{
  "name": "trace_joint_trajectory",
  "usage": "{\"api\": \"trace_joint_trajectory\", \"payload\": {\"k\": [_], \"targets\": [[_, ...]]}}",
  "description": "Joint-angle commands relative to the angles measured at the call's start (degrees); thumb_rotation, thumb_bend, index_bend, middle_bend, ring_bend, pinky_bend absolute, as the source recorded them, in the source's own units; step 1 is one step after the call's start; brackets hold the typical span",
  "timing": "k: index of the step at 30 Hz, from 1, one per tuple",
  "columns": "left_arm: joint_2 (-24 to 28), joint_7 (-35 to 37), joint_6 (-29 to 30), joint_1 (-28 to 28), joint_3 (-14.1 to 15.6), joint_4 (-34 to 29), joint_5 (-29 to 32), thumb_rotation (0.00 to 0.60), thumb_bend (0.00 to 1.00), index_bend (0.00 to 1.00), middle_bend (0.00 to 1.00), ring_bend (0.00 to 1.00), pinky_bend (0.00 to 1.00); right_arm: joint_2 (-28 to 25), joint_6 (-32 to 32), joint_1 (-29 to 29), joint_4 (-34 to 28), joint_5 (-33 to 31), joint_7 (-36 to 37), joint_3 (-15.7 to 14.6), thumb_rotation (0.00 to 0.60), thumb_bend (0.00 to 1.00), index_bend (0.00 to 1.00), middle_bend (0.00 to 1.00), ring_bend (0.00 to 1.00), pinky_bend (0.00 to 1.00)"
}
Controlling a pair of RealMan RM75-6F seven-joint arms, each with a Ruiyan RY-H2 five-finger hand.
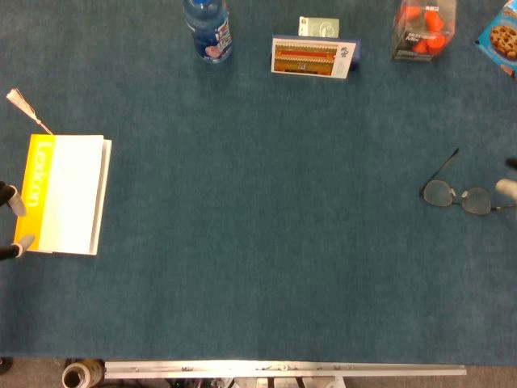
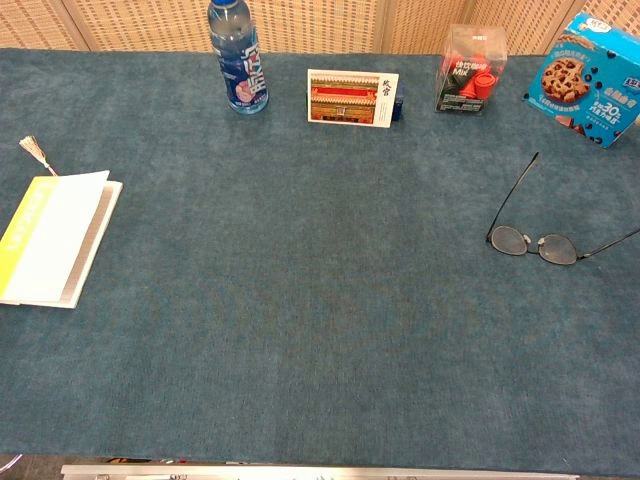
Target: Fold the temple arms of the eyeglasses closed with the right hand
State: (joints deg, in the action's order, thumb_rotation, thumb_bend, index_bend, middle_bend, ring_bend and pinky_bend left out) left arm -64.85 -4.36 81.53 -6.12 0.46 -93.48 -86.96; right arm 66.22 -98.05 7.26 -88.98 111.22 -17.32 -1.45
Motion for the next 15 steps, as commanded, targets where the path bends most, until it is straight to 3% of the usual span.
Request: {"api": "trace_joint_trajectory", "payload": {"k": [1, 15], "targets": [[0.0, 0.0, -0.1, 0.0, 0.0, 0.0, 0.0, 0.600, 0.00, 0.56, 0.51, 0.41, 0.54, 0.6, 0.2, -1.9, -0.2, -3.3, -5.2, 1.6, 0.600, 0.53, 0.31, 0.24, 0.12, 0.30], [0.5, -2.4, -1.4, -1.8, 0.2, -0.5, -2.4, 0.600, 0.00, 0.56, 0.51, 0.41, 0.54, 2.3, 1.9, -4.6, -0.9, -13.2, -10.6, 4.9, 0.600, 0.53, 0.29, 0.24, 0.12, 0.30]]}}
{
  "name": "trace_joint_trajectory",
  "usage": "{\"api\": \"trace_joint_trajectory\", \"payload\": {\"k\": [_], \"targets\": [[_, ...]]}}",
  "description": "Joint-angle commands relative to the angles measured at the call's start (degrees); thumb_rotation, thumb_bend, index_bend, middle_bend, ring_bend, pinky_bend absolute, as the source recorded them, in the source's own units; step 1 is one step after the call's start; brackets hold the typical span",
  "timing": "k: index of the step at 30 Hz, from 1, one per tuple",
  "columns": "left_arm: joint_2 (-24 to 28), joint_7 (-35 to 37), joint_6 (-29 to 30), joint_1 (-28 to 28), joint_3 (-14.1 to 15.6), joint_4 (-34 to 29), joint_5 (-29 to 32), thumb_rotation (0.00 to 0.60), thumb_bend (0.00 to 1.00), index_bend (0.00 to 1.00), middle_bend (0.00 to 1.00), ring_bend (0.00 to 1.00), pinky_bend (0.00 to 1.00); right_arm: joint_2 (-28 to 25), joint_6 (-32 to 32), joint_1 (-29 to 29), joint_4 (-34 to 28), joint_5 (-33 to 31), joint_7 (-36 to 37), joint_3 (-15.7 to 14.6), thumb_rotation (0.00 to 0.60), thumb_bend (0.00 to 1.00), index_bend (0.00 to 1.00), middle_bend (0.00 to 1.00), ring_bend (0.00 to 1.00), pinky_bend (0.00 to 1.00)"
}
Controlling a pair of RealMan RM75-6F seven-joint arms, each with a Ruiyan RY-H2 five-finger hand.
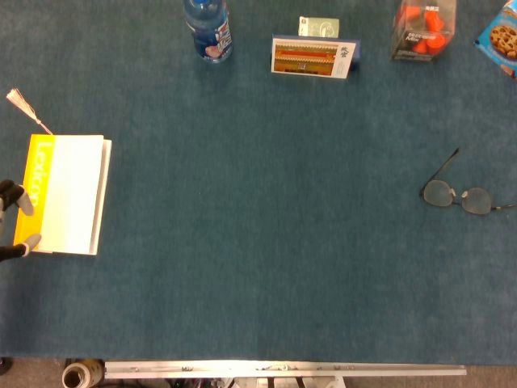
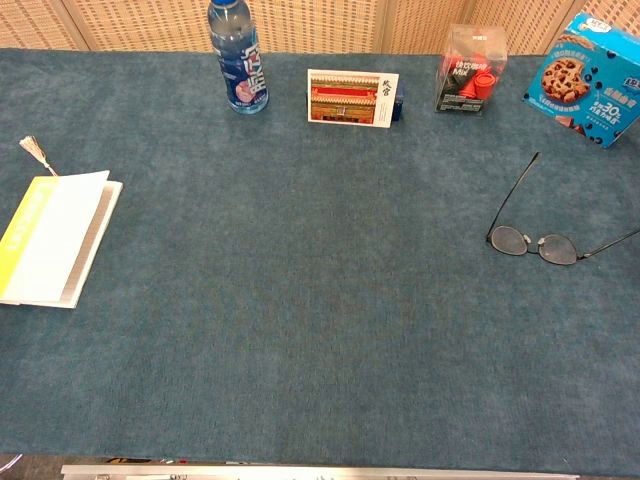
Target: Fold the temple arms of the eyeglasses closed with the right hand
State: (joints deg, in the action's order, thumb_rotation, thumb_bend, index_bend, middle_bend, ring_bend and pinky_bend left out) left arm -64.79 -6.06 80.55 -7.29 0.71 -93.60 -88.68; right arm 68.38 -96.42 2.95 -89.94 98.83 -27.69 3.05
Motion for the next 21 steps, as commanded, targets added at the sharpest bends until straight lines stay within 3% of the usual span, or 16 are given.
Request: {"api": "trace_joint_trajectory", "payload": {"k": [1, 14, 21], "targets": [[0.6, -0.9, -0.5, -0.9, -0.1, -0.5, -1.1, 0.600, 0.00, 0.56, 0.51, 0.41, 0.54, 0.2, 0.2, -0.4, 0.1, -1.2, -0.2, 0.5, 0.600, 0.53, 0.29, 0.24, 0.12, 0.30], [1.5, -0.1, -1.7, -2.2, 0.4, 0.4, -2.4, 0.600, 0.00, 0.56, 0.51, 0.41, 0.54, -0.8, 0.0, -1.8, 0.5, -5.1, 4.4, 1.6, 0.600, 0.52, 0.27, 0.24, 0.12, 0.30], [0.8, 0.8, -1.1, -2.3, 0.4, 2.4, -2.9, 0.600, 0.00, 0.56, 0.51, 0.41, 0.54, -1.0, -2.3, -2.4, 3.1, -4.4, 11.2, 2.1, 0.600, 0.51, 0.27, 0.24, 0.12, 0.30]]}}
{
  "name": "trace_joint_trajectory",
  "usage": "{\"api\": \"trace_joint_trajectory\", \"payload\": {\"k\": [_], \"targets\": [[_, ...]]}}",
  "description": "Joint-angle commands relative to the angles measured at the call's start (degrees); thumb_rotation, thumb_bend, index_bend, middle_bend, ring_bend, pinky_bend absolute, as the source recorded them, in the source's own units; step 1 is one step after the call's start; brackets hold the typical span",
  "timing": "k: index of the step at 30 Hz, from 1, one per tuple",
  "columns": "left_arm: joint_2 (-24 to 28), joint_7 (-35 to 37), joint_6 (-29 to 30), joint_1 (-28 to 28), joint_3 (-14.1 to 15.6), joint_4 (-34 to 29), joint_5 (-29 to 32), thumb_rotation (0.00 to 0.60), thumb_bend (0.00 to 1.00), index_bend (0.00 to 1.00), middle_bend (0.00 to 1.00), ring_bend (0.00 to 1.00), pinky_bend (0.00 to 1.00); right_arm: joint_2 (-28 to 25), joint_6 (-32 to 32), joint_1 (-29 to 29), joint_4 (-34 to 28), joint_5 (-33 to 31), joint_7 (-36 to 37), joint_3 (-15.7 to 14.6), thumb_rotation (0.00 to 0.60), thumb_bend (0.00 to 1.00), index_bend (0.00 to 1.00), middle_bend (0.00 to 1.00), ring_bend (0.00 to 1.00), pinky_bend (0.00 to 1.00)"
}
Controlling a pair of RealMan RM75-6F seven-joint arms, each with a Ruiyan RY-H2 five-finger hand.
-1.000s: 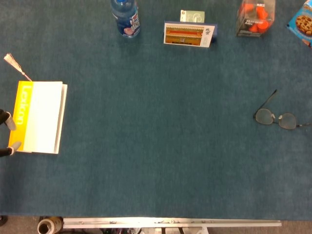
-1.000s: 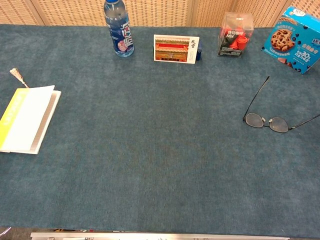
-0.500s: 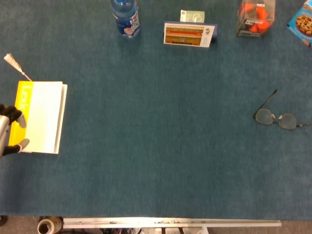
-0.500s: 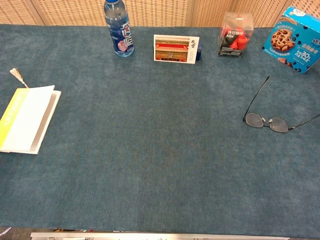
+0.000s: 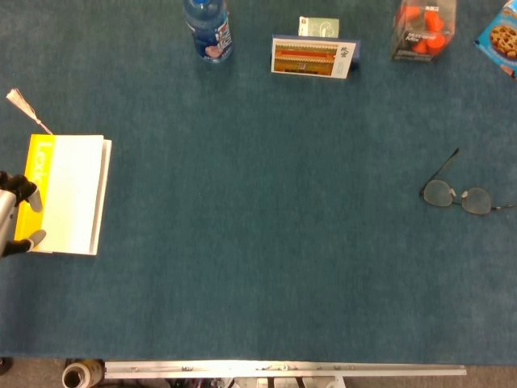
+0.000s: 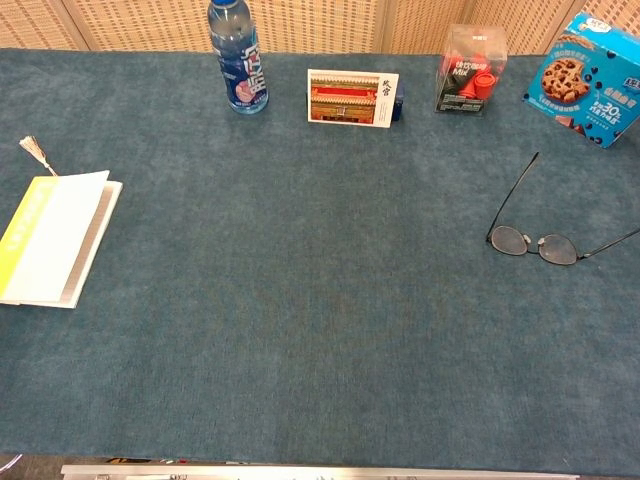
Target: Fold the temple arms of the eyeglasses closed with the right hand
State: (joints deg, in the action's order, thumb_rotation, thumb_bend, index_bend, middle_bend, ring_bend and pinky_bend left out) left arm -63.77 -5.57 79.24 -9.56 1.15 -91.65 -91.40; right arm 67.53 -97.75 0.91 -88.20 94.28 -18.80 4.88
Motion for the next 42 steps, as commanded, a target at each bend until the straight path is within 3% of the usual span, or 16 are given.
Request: {"api": "trace_joint_trajectory", "payload": {"k": [1, 10, 20, 42], "targets": [[-0.3, 0.4, 0.3, -0.1, 0.0, 0.8, -0.3, 0.600, 0.00, 0.56, 0.51, 0.41, 0.54, -0.3, -0.9, -0.5, 1.7, -0.2, 2.7, 0.3, 0.600, 0.51, 0.27, 0.24, 0.12, 0.30], [-1.1, 1.7, 0.5, -0.6, -0.5, 2.8, -0.2, 0.600, 0.00, 0.56, 0.51, 0.41, 0.54, -1.3, 2.1, -1.3, 4.1, -5.3, 4.5, 0.5, 0.600, 0.51, 0.27, 0.24, 0.12, 0.30], [-1.2, 1.5, -0.2, -0.9, -0.2, 3.3, 0.2, 0.600, 0.00, 0.56, 0.51, 0.41, 0.54, 2.3, 6.6, -0.1, 10.0, -10.2, 8.3, 1.9, 0.600, 0.52, 0.27, 0.24, 0.12, 0.30], [-1.0, 2.4, -0.3, -0.5, 0.3, 4.6, 1.2, 0.600, 0.00, 0.56, 0.51, 0.41, 0.54, 9.3, 14.9, 4.3, 14.2, -15.3, 1.8, 2.6, 0.600, 0.52, 0.27, 0.24, 0.12, 0.30]]}}
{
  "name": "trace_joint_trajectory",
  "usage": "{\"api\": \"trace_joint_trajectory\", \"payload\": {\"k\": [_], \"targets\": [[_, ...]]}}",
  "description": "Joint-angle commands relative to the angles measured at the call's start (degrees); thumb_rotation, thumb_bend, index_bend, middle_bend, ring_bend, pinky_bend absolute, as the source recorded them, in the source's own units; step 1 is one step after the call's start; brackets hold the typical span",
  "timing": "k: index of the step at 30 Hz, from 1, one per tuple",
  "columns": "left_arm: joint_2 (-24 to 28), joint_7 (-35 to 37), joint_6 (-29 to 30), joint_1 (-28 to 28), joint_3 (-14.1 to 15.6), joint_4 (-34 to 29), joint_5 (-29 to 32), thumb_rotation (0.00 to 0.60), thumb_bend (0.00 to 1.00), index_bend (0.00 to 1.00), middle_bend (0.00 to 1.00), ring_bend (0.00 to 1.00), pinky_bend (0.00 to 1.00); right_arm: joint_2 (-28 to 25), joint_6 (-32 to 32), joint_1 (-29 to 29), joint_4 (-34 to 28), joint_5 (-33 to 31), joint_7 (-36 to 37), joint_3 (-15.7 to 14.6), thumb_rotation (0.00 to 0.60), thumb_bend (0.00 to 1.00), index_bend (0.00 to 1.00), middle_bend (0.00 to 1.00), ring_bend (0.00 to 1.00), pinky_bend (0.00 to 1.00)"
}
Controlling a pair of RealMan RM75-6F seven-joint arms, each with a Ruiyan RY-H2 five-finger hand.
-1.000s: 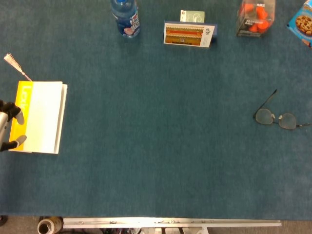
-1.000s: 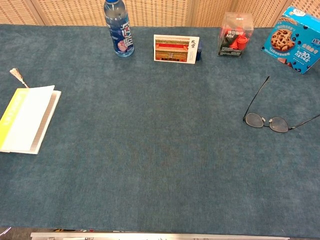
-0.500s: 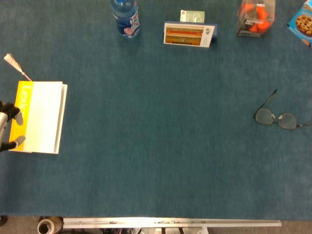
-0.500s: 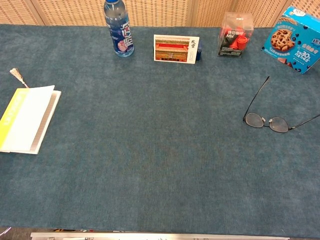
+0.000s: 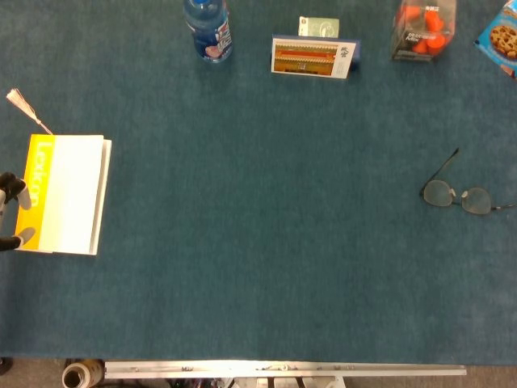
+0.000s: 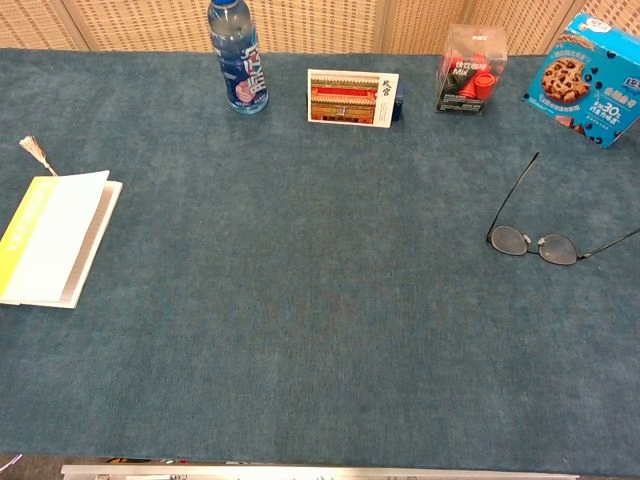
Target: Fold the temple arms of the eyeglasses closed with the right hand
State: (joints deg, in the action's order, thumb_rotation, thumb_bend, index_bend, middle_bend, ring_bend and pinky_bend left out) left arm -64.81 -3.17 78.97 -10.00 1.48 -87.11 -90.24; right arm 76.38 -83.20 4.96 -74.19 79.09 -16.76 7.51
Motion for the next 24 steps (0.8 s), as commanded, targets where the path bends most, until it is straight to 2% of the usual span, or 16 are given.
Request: {"api": "trace_joint_trajectory", "payload": {"k": [1, 24], "targets": [[0.0, 0.0, 0.0, 0.0, 0.1, 0.0, 0.0, 0.600, 0.00, 0.56, 0.51, 0.41, 0.54, 0.7, 0.6, 0.4, 0.4, -0.2, -0.4, -0.1, 0.600, 0.52, 0.27, 0.24, 0.12, 0.30], [0.8, 0.4, 0.2, 0.3, 0.2, -0.1, 0.2, 0.600, 0.00, 0.56, 0.51, 0.41, 0.54, 6.2, 2.7, 3.3, 2.5, 1.3, -0.5, -1.3, 0.600, 0.52, 0.27, 0.24, 0.12, 0.30]]}}
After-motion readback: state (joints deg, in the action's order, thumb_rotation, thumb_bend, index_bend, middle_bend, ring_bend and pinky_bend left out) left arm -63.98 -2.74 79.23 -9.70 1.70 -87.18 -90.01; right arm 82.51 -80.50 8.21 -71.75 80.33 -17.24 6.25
